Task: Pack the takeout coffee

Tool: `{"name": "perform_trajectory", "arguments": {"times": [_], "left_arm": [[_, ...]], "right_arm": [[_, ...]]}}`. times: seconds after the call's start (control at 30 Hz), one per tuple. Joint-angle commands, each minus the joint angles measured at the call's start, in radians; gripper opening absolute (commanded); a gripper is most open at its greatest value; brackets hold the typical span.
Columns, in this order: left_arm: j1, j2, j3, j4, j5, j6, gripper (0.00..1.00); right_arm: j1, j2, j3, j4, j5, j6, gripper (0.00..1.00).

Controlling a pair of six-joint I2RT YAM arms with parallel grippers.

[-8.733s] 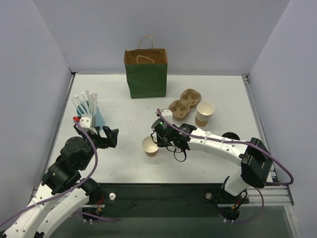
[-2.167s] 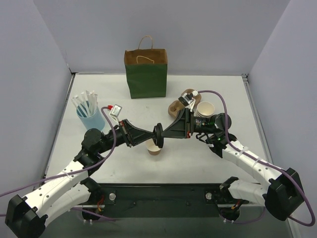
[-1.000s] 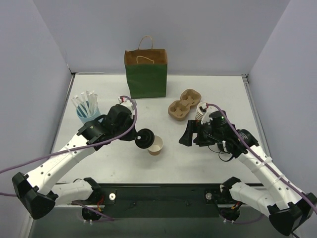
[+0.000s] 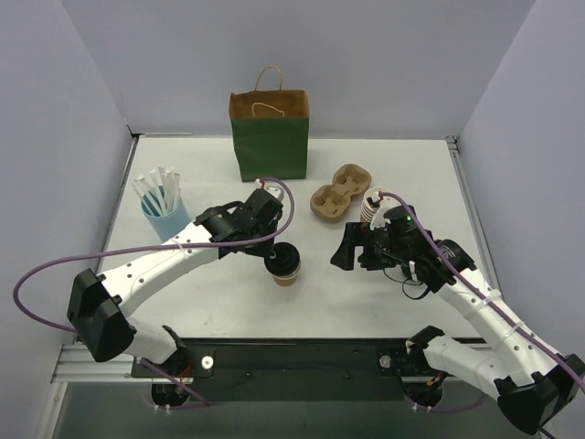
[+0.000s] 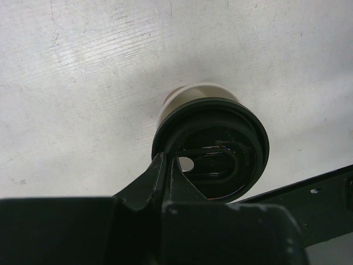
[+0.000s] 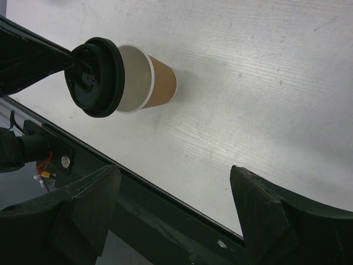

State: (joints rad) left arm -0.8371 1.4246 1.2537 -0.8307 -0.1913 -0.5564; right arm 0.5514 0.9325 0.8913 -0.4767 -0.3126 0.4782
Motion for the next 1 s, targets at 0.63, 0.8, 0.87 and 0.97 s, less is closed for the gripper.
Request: {"name": "perform_trajectory", "arguments": {"times": [0.63,0.8,0.87,0.97], "left_arm": [[-0.003,0.068,-0.02,0.084,-0.002,0.016,0.0],[-0.003,0.073,-0.025,0.09,0.001,0.016,0.0],[-0.003,0.074,-0.023,0.093,0.001,0.016,0.0],[-0.005,0.076,-0.019,0.096,0.001,0.018,0.0]], "right_arm": [[0.015,0.02,-0.011,0.024,-0.011,0.008,0.82],[0.016,0.022,-0.009,0.024,-0.011,0.008,0.82],[0.016,0.022,-0.008,0.024,-0.01,0.007,0.82],[0.016,0.022,-0.006,0.024,-0.011,0.005,0.82]]}}
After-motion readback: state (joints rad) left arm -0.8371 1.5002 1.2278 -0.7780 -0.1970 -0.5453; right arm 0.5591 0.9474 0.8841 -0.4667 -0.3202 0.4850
